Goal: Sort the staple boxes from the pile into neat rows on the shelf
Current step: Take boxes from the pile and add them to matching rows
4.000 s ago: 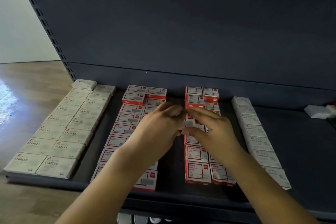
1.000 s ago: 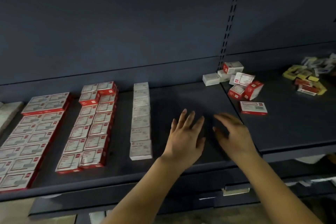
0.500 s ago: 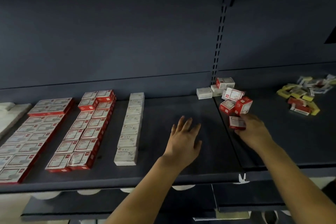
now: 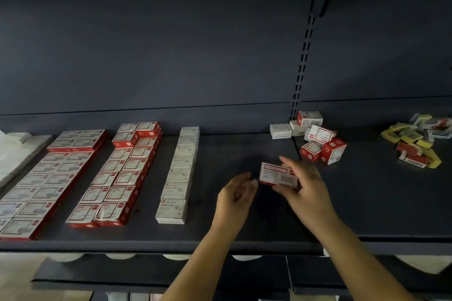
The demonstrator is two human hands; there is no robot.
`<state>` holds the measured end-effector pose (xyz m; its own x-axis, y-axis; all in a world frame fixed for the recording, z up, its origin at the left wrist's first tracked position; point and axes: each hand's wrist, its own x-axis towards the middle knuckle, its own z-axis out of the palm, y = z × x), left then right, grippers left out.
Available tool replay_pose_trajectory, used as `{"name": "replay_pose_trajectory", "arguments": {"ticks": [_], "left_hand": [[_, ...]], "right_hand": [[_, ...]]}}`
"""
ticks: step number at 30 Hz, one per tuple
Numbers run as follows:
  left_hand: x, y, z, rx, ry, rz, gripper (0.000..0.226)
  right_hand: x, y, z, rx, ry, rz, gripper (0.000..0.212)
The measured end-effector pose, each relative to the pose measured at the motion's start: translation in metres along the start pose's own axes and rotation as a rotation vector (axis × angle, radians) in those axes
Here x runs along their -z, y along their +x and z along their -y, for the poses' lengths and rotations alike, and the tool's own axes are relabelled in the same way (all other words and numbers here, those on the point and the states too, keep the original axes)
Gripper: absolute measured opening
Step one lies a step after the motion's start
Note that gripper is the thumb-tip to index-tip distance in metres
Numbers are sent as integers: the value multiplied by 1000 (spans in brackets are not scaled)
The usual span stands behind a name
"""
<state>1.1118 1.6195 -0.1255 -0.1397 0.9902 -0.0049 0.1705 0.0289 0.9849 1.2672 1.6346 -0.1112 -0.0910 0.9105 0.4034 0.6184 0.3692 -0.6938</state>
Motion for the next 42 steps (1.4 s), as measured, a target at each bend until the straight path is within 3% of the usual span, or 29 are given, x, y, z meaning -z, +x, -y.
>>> {"name": "replay_pose_trajectory", "arguments": {"ticks": [2, 4, 9, 15, 32, 37, 42], "left_hand": [[1, -5, -8, 140, -307, 17, 23], [6, -9, -12, 174, -484, 17, 28], [18, -18, -23, 195, -629, -40, 17], [27, -35, -39, 193, -832, -40, 45], [27, -63, -55, 153, -835, -29, 29], [34, -62, -59, 143, -855, -64, 26], [47, -59, -60, 85, -755, -131, 15]], "right_hand": [[-6, 2, 9, 76, -2, -31, 63], [-12, 3, 15, 131, -3, -62, 63], [-20, 4, 26, 174, 28, -50, 64], [-17, -14, 51, 67, 342, -98, 65], [-5, -29, 66, 24, 478, -107, 59], [-6, -27, 67, 129, 392, -243, 51], [4, -24, 77, -127, 762, -53, 35]]}}
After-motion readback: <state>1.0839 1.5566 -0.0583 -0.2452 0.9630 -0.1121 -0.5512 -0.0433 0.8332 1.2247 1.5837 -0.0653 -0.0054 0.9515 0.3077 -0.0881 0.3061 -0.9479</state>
